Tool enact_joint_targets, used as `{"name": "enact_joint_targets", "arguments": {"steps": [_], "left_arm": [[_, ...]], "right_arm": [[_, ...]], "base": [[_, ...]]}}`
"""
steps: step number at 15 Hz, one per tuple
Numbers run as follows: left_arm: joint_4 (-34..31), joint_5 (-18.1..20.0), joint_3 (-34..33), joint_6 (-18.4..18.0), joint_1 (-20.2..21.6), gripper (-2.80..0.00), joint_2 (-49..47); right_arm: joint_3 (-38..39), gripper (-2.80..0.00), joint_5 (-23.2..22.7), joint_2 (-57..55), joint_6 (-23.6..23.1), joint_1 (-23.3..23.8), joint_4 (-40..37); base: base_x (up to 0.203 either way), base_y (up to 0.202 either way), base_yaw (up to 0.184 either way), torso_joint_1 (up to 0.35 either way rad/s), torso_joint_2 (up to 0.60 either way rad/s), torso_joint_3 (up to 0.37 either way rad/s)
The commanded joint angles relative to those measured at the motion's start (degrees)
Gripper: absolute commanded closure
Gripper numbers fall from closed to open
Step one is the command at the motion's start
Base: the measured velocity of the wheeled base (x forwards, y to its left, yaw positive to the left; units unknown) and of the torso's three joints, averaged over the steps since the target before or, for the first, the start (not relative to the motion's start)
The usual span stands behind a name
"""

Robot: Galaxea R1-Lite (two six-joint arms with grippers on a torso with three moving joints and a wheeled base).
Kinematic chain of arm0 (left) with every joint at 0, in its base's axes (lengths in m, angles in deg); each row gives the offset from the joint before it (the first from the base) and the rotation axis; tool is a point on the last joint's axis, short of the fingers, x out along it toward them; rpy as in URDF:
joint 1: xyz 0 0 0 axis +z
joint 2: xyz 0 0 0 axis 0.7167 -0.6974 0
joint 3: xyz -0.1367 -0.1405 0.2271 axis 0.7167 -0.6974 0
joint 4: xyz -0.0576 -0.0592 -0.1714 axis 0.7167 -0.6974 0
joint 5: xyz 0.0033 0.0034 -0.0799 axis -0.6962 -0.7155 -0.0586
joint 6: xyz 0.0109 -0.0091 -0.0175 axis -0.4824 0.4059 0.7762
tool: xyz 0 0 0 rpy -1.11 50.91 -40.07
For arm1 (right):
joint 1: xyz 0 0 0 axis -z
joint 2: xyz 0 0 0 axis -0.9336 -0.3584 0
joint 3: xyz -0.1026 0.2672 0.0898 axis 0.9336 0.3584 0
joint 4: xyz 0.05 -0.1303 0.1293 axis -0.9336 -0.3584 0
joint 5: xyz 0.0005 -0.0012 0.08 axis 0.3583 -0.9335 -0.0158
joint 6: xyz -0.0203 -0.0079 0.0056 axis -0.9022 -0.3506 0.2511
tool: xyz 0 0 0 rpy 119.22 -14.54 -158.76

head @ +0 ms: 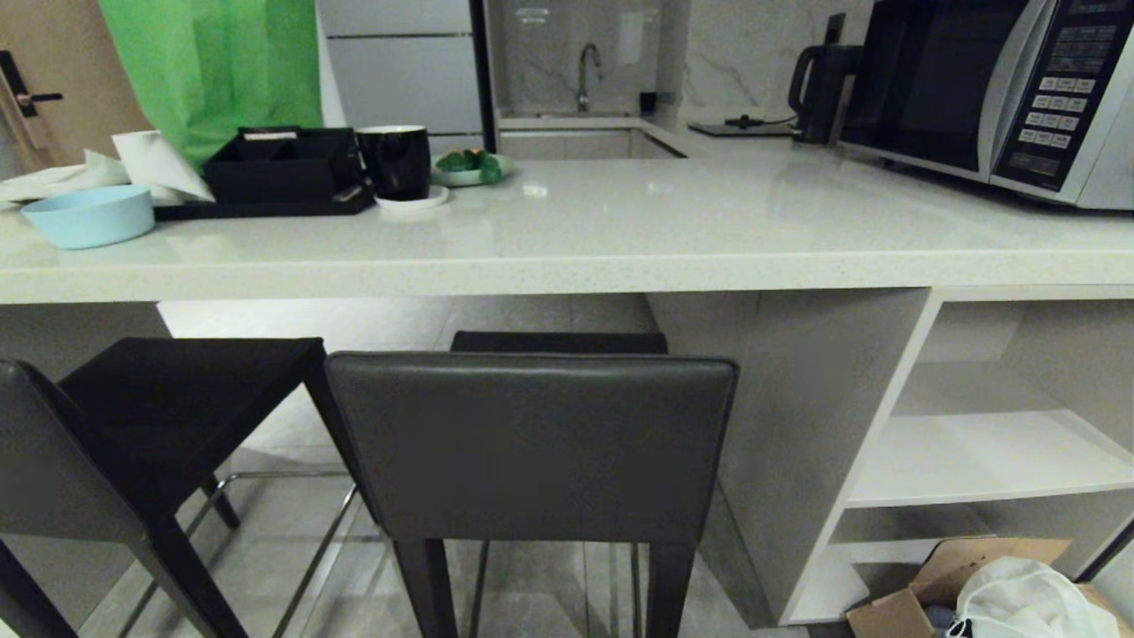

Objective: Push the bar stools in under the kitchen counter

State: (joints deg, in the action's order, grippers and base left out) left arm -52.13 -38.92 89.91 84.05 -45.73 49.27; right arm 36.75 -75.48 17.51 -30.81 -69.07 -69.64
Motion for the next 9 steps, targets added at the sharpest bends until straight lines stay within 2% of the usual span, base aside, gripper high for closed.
{"name": "enact_joint_targets", "arguments": {"steps": [1, 9], "left_arm": [[0.0, 0.0, -0.1, 0.0, 0.0, 0.00, -0.1], [0.0, 0.0, -0.1, 0.1, -0.1, 0.00, -0.1]], "right_arm": [[0.0, 0.00, 0.0, -0.1, 0.2, 0.0, 0.0], [-0.1, 0.00, 0.1, -0.1, 0.6, 0.0, 0.0]], "base": [[0.000, 0.000, 0.000, 0.000, 0.00, 0.000], [0.000, 0.000, 0.000, 0.000, 0.00, 0.000]]}}
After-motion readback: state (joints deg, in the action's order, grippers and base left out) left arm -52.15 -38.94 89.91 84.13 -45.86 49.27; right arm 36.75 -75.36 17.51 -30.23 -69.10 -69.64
